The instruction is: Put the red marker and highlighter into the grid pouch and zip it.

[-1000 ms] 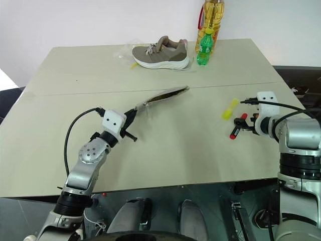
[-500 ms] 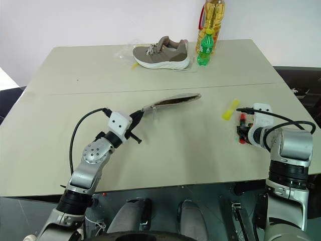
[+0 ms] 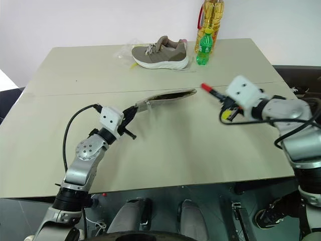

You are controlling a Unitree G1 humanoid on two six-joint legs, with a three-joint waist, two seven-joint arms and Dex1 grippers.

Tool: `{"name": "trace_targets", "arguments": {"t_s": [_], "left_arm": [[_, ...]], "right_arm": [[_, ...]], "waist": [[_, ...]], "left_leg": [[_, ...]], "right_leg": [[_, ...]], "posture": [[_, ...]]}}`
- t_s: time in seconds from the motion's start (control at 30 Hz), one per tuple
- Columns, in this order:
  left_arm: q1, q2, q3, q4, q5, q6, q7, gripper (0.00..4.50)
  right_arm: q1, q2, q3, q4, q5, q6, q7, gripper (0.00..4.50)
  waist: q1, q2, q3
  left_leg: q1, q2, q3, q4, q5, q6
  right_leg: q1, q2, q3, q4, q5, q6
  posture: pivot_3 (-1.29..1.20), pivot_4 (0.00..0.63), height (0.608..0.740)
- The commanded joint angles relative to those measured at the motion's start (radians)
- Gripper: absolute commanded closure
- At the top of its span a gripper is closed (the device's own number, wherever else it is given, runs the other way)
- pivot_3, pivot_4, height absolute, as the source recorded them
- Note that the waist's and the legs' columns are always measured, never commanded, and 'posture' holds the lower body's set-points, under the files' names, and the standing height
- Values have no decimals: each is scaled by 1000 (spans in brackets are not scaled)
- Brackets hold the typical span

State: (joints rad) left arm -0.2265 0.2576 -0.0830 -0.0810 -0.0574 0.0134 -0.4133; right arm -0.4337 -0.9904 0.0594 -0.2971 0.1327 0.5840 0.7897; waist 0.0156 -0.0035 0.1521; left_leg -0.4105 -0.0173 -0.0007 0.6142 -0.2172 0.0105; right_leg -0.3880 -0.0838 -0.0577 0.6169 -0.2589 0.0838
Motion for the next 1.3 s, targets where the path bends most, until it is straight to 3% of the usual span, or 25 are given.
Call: {"name": "trace_targets", "arguments": {"t_s": [0.03, 0.47, 0.83, 1.3], "left_arm": [[8, 8, 14, -55, -28, -1, -15, 4500], [45, 10, -23, -111, -15, 18, -31, 4500], [40, 68, -71, -123, 6, 10, -108, 4500], [49, 69, -97, -157, -1, 22, -142, 4500]], "right_arm": [[-46, 4, 53, 13, -79, -73, 4, 4207], [-95, 39, 147, 95, -213, -178, 39, 4207], [-155, 26, 239, 68, -377, -359, 125, 4207], [-201, 136, 302, 53, -491, -458, 180, 4207]], "waist": [[2, 0, 0], [0, 0, 0], [-1, 0, 0], [0, 0, 0]], "left_leg": [[0, 0, 0, 0, 0, 0], [0, -1, 0, 0, 0, 0], [0, -1, 0, 0, 0, 0], [0, -1, 0, 0, 0, 0]], "right_leg": [[0, -1, 0, 0, 0, 0], [0, -5, 0, -1, -1, -2], [-1, -5, 0, -1, -2, -4], [0, -6, 0, -1, -1, -2]], "posture": [[0, 150, 731], [0, 150, 731], [0, 150, 731], [0, 150, 731]]}}
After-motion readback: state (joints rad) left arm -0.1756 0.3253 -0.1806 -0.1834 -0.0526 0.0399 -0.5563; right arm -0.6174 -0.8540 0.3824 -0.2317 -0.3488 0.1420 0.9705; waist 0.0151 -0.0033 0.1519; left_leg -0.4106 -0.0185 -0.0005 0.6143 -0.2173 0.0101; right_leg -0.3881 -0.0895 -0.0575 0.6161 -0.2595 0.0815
